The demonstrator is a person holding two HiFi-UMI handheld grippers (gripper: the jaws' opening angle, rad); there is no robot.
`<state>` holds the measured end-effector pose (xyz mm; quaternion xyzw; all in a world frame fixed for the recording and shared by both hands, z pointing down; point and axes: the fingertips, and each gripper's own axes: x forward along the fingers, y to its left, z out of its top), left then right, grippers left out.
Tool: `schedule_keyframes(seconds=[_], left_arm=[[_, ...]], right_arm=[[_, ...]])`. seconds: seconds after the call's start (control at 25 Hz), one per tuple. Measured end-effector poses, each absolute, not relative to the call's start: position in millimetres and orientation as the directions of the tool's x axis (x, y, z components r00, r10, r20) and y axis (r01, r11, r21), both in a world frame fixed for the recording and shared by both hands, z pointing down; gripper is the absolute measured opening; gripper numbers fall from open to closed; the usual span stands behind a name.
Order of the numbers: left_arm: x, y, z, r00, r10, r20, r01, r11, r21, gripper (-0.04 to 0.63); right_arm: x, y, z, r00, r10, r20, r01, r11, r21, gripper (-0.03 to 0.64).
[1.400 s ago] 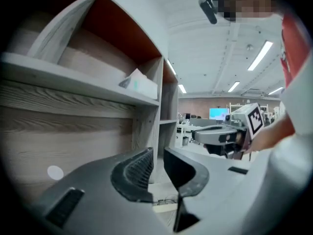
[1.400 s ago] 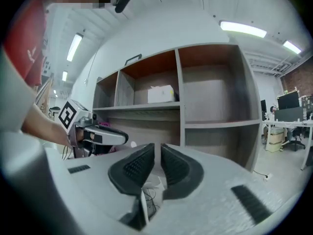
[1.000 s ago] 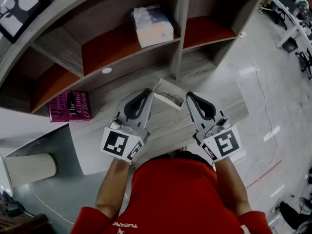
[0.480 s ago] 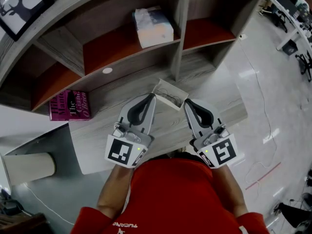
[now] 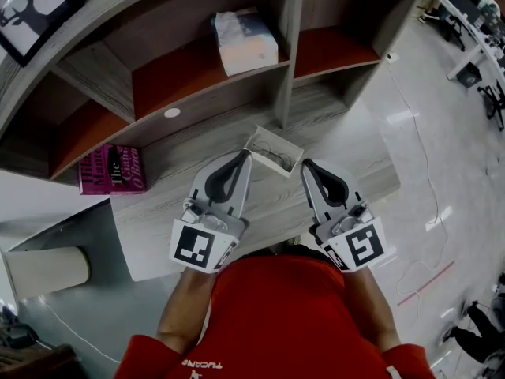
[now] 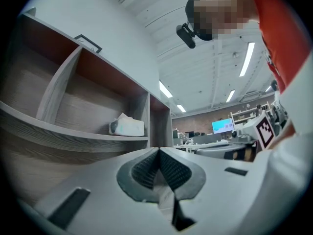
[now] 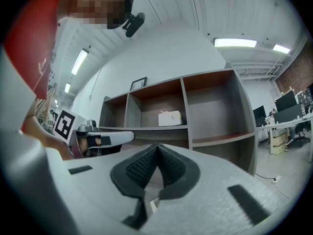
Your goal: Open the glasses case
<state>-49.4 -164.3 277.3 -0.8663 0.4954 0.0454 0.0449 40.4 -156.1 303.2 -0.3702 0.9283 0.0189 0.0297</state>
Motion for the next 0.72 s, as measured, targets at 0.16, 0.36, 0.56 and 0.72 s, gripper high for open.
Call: schedule_keyframes(seconds=[0.16,0.36,0.56,0.72], left_arm=[[-49.2,-165.0,279.6,0.506,-0.855,-0.118,-0.862,-0.506,-0.031,0.009],[-48.3,-166.1,281.2,0.507,-0.855,-0.113,-0.862,-0.506,-0.032,0.009],[-48.1,-167.8,283.2,0.507,-0.855,-0.108,-0.862,-0.506,-0.031,0.009],[-47.3,-169.2,283.0,0.507,-0.855,-0.109,-0.862,-0.507,-0.031,0.008]], right_arm=[[40.9,-157.1,305.6,-0.725,-0.686,-0.065,-0.688,0.726,0.009,0.003],[41.6,-158.7,306.8,-0.725,-0.685,-0.063,-0.687,0.727,0.006,0.003],[41.2,-159.6,308.6,-0.728,-0.683,-0.063,-0.685,0.729,0.004,0.003],[42.8,-161.6,309.4,-0.727,-0.684,-0.058,-0.686,0.728,0.003,0.003]])
